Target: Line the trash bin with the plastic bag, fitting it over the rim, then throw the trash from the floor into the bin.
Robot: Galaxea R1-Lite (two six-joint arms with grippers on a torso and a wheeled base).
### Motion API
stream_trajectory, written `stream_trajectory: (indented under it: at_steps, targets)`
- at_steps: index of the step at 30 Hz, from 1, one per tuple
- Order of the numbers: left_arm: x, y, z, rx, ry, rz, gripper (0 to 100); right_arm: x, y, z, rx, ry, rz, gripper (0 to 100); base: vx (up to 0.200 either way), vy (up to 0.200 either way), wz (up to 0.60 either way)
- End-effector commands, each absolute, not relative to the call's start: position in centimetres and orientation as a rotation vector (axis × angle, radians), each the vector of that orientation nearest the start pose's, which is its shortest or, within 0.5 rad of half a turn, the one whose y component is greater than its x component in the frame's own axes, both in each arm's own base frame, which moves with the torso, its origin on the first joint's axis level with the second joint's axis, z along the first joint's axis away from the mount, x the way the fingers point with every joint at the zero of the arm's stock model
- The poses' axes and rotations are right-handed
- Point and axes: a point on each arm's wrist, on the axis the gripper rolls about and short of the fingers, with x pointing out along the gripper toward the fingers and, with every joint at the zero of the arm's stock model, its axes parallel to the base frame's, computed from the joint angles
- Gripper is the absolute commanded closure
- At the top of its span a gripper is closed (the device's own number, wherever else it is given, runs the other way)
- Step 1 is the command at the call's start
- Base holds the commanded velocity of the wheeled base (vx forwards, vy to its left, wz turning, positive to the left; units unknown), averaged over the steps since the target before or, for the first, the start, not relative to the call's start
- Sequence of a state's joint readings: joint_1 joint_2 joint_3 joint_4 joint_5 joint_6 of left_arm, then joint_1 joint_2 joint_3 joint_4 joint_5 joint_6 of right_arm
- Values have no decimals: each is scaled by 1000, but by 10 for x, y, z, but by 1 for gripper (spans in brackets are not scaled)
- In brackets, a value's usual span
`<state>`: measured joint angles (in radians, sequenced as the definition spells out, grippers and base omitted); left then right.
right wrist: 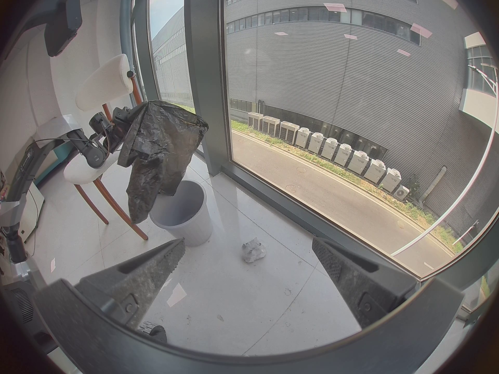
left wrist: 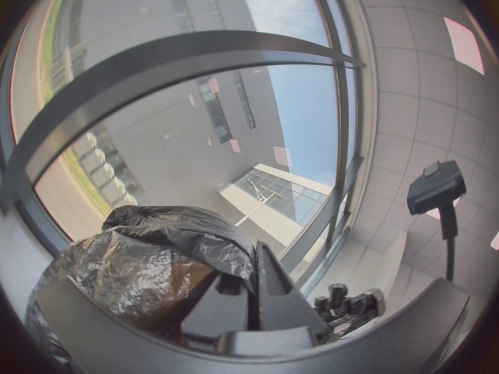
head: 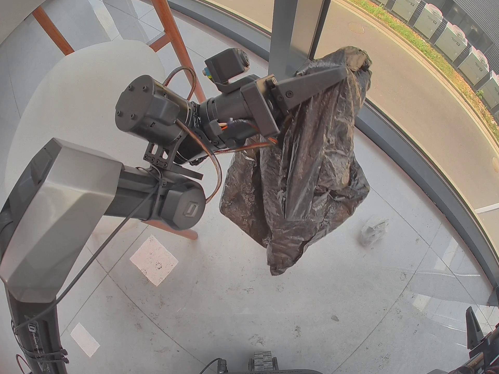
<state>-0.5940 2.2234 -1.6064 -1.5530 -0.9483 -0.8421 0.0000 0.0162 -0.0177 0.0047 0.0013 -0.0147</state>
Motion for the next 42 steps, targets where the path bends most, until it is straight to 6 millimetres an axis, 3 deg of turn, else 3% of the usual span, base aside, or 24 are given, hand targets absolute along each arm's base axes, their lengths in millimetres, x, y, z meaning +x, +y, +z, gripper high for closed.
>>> stream_trajectory:
  at_steps: [1, 8, 19, 26, 34, 42]
  targets:
    - [359, -250, 263, -395, -419, -1680, 100, -22, 0, 76, -14, 9, 2, 0, 0, 0, 0]
    - [365, -258, 249, -339, -511, -1603, 100, -22, 0, 76, -15, 9, 2, 0, 0, 0, 0]
    - [370, -252, 253, -204, -731, -1386, 100, -22, 0, 76, -15, 9, 2, 0, 0, 0, 0]
    - [374, -253, 253, -125, -769, -1253, 100, -22, 0, 76, -15, 9, 2, 0, 0, 0, 0]
    - [385, -260, 231, 129, -718, -1100, 100, -22, 0, 76, -15, 9, 2, 0, 0, 0, 0]
    - [342, -260, 187, 176, -441, -1179, 100, -22, 0, 76, -15, 9, 2, 0, 0, 0, 0]
